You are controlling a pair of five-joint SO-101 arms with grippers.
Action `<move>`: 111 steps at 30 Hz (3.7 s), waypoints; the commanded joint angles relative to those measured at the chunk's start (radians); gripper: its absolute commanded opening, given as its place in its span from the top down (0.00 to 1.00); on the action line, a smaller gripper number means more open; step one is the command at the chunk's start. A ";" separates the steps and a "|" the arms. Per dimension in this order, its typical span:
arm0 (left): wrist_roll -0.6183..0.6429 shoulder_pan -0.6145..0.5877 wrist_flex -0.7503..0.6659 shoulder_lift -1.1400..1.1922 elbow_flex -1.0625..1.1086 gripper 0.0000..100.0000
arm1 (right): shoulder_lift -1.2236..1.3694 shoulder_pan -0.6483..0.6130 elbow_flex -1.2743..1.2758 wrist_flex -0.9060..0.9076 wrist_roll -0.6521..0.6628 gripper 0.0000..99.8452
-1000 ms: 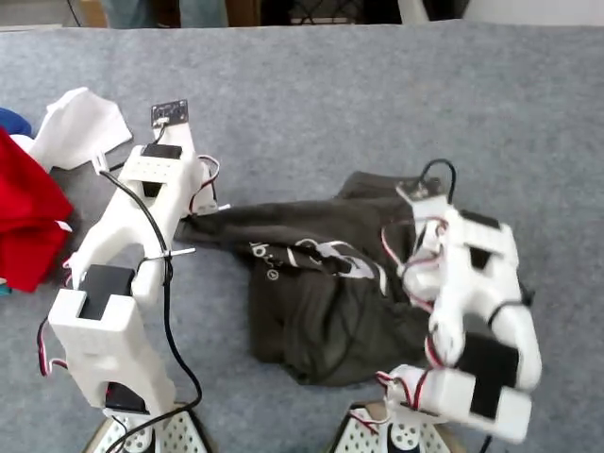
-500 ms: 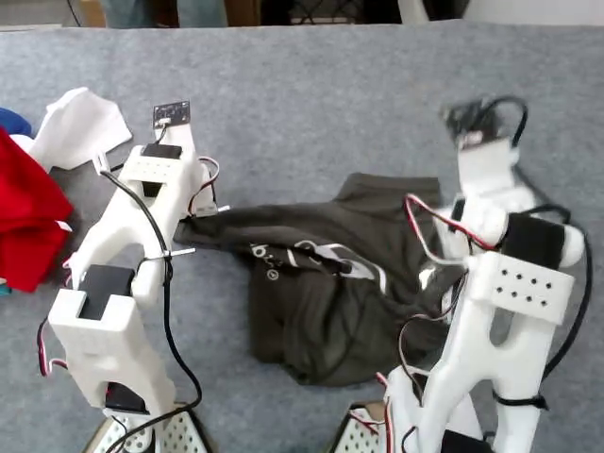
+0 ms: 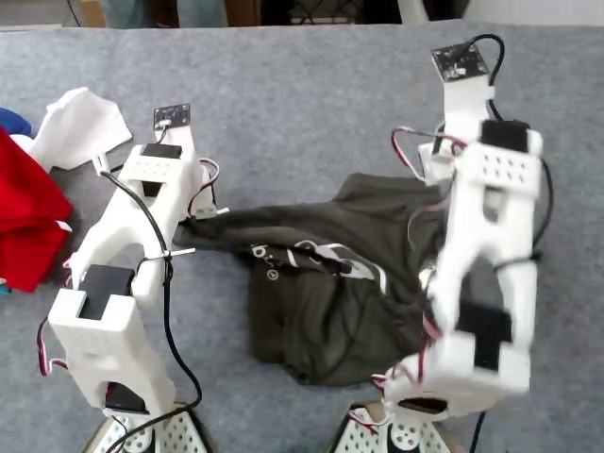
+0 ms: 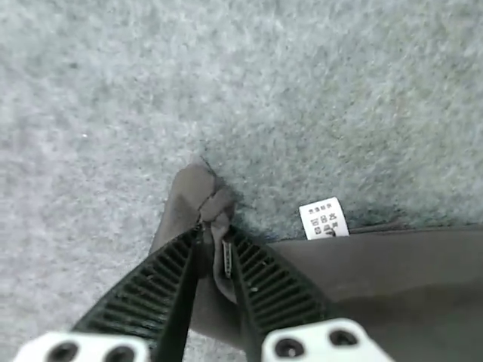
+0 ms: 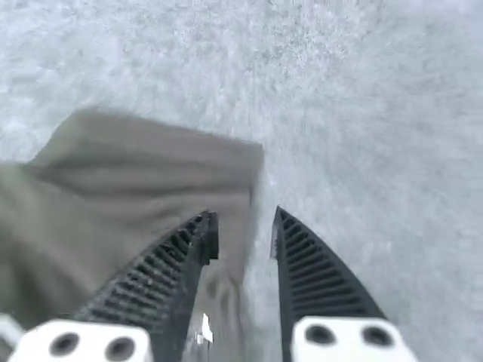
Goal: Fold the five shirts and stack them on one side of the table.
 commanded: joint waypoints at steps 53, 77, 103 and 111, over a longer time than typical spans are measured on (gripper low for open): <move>-0.005 -0.001 0.005 -0.011 -0.044 0.97 | 1.127 -0.021 -1.356 0.578 -0.232 0.83; -0.163 -0.004 0.348 -0.167 -0.581 0.97 | 0.837 0.017 -1.466 0.585 -0.249 0.99; -0.092 0.007 0.690 -0.420 -1.376 0.97 | -0.150 0.173 -1.667 0.173 -0.236 0.99; -0.098 -0.004 0.692 -0.769 -1.095 0.97 | -0.325 0.267 -1.661 0.307 -0.229 0.99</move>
